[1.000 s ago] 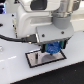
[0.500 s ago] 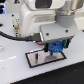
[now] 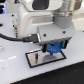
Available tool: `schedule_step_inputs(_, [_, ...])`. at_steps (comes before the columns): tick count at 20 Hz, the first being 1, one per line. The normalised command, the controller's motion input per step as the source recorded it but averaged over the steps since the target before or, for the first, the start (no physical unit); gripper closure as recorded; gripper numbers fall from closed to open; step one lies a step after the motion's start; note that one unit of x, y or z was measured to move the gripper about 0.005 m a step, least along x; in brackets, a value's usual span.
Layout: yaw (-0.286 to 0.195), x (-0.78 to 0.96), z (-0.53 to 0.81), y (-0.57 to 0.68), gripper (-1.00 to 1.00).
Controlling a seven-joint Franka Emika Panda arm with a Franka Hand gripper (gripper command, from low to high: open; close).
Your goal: Insert the blue gear onto the right peg, followed by the red gear
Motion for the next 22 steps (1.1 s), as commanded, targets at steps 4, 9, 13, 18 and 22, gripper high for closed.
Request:
schedule_step_inputs(4, [0.0,0.14,0.08,-0.08,1.0])
schedule_step_inputs(9, [0.0,0.13,0.06,-0.04,1.0])
schedule_step_inputs(13, [0.0,0.47,0.27,0.12,1.0])
schedule_step_inputs(18, [0.0,0.46,0.46,0.06,1.0])
schedule_step_inputs(22, [0.0,0.16,0.08,-0.14,1.0])
